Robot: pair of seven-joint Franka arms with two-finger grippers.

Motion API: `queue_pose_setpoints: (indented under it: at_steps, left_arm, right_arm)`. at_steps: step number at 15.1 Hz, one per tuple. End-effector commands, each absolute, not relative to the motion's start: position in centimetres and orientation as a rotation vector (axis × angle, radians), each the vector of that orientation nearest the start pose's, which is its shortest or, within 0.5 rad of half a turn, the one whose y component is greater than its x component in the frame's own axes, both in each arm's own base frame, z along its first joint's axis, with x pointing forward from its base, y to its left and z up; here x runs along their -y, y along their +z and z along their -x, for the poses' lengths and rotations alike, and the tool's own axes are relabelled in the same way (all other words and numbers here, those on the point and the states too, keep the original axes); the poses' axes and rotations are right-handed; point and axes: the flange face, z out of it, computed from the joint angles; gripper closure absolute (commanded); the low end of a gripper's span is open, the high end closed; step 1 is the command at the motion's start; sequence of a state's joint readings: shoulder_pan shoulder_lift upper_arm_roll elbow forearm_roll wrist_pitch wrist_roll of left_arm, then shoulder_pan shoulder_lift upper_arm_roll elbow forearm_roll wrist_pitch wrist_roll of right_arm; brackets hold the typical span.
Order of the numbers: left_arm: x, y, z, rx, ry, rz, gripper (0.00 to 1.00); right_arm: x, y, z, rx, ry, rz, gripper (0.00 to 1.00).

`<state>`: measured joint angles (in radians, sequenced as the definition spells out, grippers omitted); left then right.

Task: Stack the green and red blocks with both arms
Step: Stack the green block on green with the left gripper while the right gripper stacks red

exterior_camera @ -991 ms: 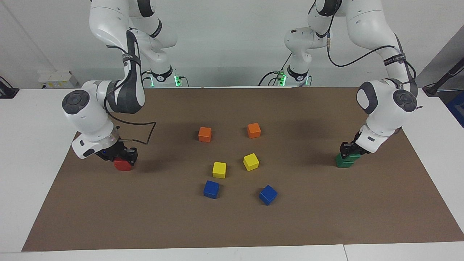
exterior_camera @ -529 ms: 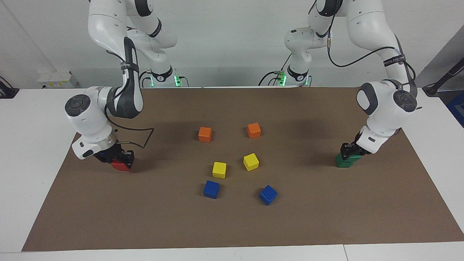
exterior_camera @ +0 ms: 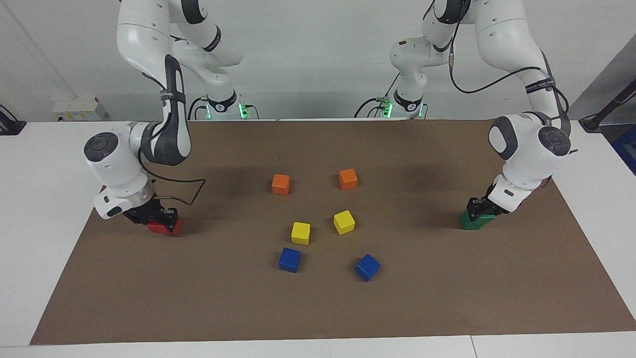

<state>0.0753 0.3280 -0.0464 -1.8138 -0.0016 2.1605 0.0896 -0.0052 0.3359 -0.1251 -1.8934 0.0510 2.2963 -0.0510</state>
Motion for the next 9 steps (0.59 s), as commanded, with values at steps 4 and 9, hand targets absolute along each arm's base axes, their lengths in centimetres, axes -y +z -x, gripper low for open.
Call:
queue_pose_setpoints:
  at_steps: [4, 9]
  left_arm:
    - [-2.33, 34.79, -62.76, -0.109, -0.043, 3.170, 0.40]
    - [-2.60, 35.36, -62.57, -0.103, -0.034, 3.171, 0.00]
  right_arm:
    - [7.39, 33.06, -61.97, -0.164, -0.105, 3.138, 1.00]
    - [7.43, 32.48, -61.37, -0.205, -0.082, 3.129, 1.00]
